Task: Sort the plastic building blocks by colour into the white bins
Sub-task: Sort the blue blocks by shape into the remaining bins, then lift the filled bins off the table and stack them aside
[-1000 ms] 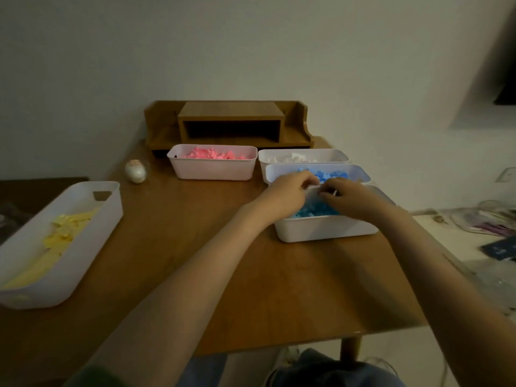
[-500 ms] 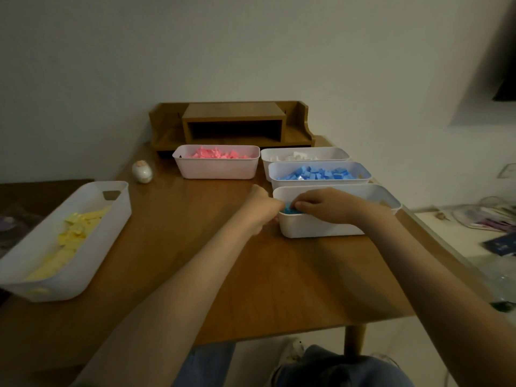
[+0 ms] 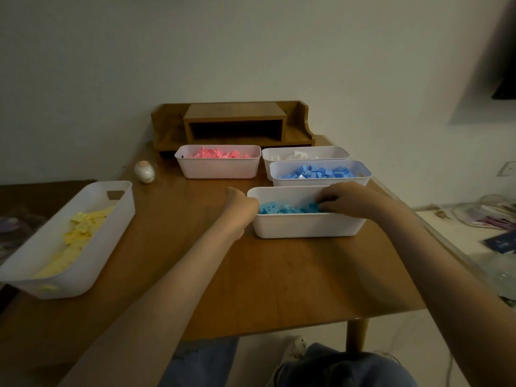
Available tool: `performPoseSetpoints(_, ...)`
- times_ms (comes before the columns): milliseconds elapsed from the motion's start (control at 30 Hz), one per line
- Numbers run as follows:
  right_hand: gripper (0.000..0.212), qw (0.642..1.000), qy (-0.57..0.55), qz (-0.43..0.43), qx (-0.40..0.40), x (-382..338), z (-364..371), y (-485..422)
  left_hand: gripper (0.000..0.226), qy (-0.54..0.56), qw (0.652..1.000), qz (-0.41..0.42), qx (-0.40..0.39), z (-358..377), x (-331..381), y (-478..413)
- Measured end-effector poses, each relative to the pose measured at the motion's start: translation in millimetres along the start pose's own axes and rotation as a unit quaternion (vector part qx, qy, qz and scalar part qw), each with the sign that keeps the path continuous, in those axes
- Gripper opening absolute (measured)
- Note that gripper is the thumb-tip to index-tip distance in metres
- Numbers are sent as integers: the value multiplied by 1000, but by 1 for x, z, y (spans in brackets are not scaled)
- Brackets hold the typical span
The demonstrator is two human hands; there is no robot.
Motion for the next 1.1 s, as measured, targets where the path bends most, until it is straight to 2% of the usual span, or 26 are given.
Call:
performPoseSetpoints(167, 28, 999, 9, -7, 52, -18, -6, 4, 49, -70, 997, 31, -10, -10, -3, 3)
performPoseSetpoints(267, 28, 995, 3, -16, 94, -41, -11, 9, 45, -119, 990, 65, 31, -23, 1, 4)
performPoseSetpoints(433, 26, 980, -53, -112, 158, -104, -14, 12, 40, -210, 972, 68, 79, -54, -3, 6)
performPoseSetpoints(533, 30, 968, -91, -175, 153, -147, 2, 10, 42, -243, 962, 72, 98, -76, -10, 8)
performPoseSetpoints(633, 41, 957, -121, -235, 118, -195, 25, -2, 37, -284, 942, 94, 154, -112, -18, 10)
performPoseSetpoints(733, 52, 950, -159, -251, 95, -233, 42, -24, 29, -307, 916, 144, 213, -153, -13, 10)
performPoseSetpoints(800, 56, 946, -191, -245, 89, -250, 45, -39, 29, -315, 905, 178, 225, -178, -6, 5)
performPoseSetpoints(900, 50, 941, -218, -245, 84, -283, 46, -66, 27, -347, 897, 184, 201, -221, -7, -9)
performPoseSetpoints(1000, 41, 948, -199, -236, 83, -319, 50, -100, 27, -344, 912, 172, 143, -255, -17, -31)
performPoseSetpoints(1100, 44, 960, -180, -207, 62, -343, 60, -132, 29, -351, 917, 161, 97, -272, -29, -53)
Point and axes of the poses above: each hand's wrist, its own y-axis away from the middle knuckle, its own z-axis out of the palm, x = y × z, the point moved 6 cm from there along -y, towards the middle knuckle, and after that the axes turned 3 degrees about -y, right-handed, at the moved point
